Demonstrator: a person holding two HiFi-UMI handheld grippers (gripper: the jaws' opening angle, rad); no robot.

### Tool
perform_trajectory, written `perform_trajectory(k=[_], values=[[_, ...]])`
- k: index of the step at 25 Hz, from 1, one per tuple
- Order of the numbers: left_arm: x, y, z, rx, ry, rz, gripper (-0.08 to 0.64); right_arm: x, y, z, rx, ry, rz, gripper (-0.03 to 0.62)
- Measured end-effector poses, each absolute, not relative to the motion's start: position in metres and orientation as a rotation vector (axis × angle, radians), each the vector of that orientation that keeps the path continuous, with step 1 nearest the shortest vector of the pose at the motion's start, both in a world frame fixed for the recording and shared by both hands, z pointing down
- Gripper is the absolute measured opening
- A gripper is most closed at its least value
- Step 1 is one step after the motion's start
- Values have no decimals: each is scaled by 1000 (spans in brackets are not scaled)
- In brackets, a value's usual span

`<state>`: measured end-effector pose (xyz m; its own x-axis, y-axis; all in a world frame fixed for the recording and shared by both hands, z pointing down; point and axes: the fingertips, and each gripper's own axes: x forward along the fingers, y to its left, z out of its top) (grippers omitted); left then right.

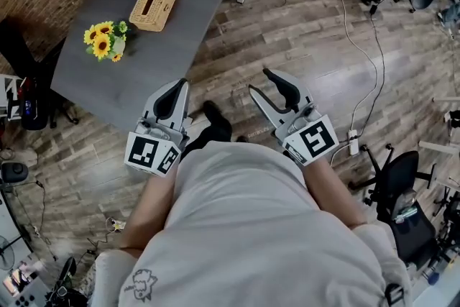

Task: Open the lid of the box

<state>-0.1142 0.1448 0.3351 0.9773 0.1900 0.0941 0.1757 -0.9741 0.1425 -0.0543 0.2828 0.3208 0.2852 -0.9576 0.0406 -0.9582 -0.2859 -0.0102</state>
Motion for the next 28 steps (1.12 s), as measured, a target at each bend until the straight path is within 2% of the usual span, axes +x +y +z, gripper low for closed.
perform_trajectory(k=[11,28], values=[[-40,44,325,3000,282,149,11,21,172,314,2474,-1905,60,173],[-35,-66,324,2978,88,107,11,43,38,307,2261,-2111,74,173]])
